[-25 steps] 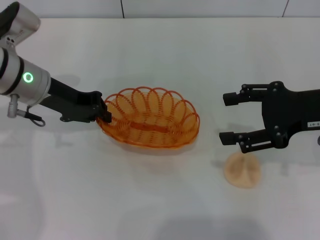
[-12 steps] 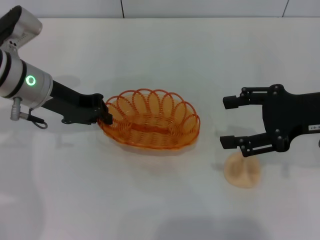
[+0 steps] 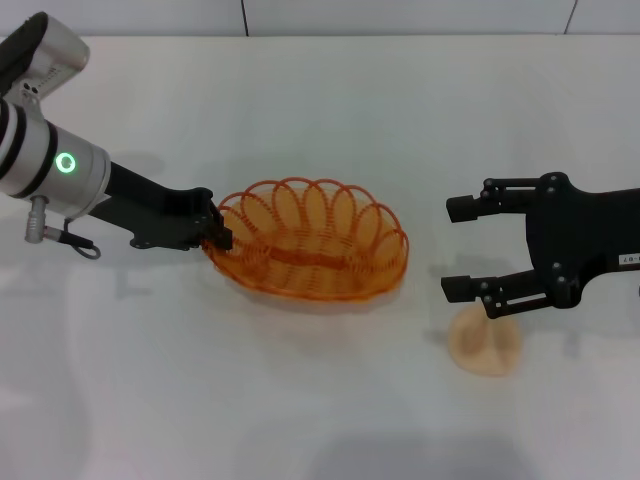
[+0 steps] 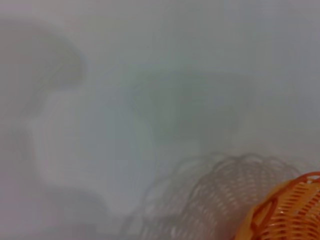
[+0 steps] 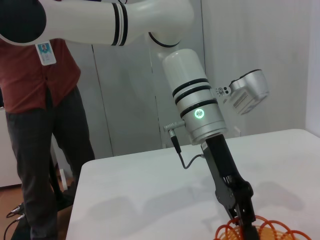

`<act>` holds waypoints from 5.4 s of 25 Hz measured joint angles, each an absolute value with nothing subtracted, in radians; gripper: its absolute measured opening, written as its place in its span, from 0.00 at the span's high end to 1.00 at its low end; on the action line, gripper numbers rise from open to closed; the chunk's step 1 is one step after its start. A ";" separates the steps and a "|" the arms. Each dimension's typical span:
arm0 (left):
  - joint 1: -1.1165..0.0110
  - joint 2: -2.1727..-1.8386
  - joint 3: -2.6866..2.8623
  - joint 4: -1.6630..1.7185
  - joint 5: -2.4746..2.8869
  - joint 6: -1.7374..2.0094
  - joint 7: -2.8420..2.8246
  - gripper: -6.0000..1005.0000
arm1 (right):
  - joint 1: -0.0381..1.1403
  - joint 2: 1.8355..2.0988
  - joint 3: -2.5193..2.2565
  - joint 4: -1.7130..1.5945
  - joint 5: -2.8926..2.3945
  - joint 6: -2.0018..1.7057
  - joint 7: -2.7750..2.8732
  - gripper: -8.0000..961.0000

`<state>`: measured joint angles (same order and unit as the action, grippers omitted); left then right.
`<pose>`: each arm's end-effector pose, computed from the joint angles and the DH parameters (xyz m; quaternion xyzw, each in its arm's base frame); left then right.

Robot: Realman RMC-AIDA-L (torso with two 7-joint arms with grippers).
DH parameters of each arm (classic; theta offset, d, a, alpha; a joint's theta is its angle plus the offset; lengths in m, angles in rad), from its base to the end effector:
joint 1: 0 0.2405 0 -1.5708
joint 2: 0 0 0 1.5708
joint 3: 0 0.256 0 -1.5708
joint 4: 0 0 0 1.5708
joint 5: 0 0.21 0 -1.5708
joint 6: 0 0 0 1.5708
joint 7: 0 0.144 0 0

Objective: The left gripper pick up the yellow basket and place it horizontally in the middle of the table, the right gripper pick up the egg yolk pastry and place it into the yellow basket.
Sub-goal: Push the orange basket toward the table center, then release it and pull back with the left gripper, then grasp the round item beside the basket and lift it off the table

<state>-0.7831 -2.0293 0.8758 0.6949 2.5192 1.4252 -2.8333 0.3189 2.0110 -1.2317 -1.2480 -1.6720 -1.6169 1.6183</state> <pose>-0.2449 0.3827 -0.0075 -0.7178 -0.6875 0.0195 0.1086 0.1873 0.2989 0.0326 -0.9741 0.0615 0.2096 0.0589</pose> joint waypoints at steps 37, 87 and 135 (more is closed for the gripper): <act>-0.709 -1.998 0.819 0.914 2.230 1.367 -2.521 0.12 | 0.319 2.011 -1.227 -1.239 -1.670 -1.608 1.623 0.14; -0.576 -1.942 0.934 1.042 2.158 1.928 -2.079 0.12 | 0.352 2.013 -1.407 -1.347 -2.064 -1.455 2.025 0.19; -0.577 -1.945 0.932 1.042 2.151 1.913 -2.078 0.12 | 0.349 2.013 -1.438 -1.314 -2.120 -1.437 2.030 0.75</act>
<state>-0.5768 -1.9450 0.9324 1.0415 2.1505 1.9129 -2.0785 0.3492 2.0126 -1.4384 -1.3144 -2.1204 -1.4366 2.0296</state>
